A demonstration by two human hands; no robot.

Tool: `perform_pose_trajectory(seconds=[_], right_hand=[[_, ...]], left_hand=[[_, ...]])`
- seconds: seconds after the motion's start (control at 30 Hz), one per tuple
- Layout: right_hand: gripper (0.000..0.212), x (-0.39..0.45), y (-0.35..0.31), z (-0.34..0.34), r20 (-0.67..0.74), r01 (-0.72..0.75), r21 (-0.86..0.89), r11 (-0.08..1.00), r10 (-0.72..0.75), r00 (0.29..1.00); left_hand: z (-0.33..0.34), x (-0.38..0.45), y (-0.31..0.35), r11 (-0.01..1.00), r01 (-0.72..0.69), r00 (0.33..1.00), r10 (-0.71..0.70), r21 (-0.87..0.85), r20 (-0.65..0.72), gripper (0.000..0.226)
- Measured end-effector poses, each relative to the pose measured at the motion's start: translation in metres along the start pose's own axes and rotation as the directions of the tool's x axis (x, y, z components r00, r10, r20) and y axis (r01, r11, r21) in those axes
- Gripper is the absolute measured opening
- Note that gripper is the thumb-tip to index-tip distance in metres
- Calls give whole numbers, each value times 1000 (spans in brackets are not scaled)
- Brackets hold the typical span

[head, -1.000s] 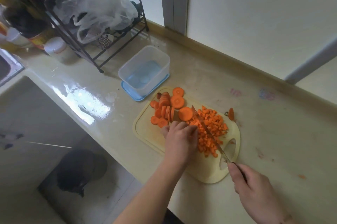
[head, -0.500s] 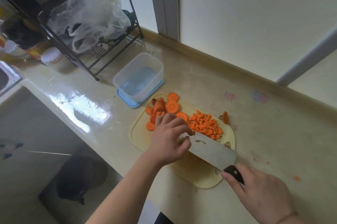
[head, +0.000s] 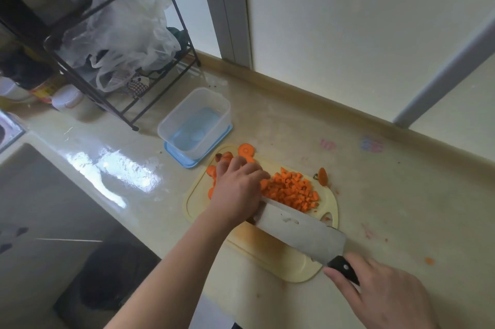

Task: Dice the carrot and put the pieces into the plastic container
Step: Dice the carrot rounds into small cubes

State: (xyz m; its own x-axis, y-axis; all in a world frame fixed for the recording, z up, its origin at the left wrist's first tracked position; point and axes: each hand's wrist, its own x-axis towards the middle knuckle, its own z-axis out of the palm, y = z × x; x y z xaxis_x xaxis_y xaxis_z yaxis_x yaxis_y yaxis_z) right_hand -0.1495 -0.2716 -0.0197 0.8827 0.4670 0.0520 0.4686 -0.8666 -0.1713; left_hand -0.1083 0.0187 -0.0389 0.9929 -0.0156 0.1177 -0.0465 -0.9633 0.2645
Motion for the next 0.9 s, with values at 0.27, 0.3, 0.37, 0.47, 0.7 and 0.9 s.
perform_pose_trajectory(seconds=[0.27, 0.3, 0.37, 0.47, 0.7, 0.9], right_hand=[[70, -15, 9, -16, -79, -61, 140, 988, 72, 994], [69, -17, 9, -17, -78, -73, 153, 986, 86, 993], [68, -19, 8, -19, -53, -121, 192, 974, 133, 990], [61, -25, 6, -18, -7, -193, 352, 916, 209, 978], [22, -29, -4, -7, 288, -381, 509, 772, 265, 920], [39, 2, -24, 1, 554, -403, 601, 690, 3, 832]], left_hand=[[-8, 27, -5, 976, -109, 965, 58, 187, 257, 42], [-8, 29, -6, 978, -113, 961, 63, 176, 269, 42], [-12, 30, -6, 981, -113, 959, 66, 159, 277, 38], [-19, 18, -9, 997, -24, 995, 31, -70, 91, 21], [-3, -80, 1, 686, 365, 860, -508, -629, -55, 38], [40, -125, -4, 876, 314, 891, -405, -367, -204, 22]])
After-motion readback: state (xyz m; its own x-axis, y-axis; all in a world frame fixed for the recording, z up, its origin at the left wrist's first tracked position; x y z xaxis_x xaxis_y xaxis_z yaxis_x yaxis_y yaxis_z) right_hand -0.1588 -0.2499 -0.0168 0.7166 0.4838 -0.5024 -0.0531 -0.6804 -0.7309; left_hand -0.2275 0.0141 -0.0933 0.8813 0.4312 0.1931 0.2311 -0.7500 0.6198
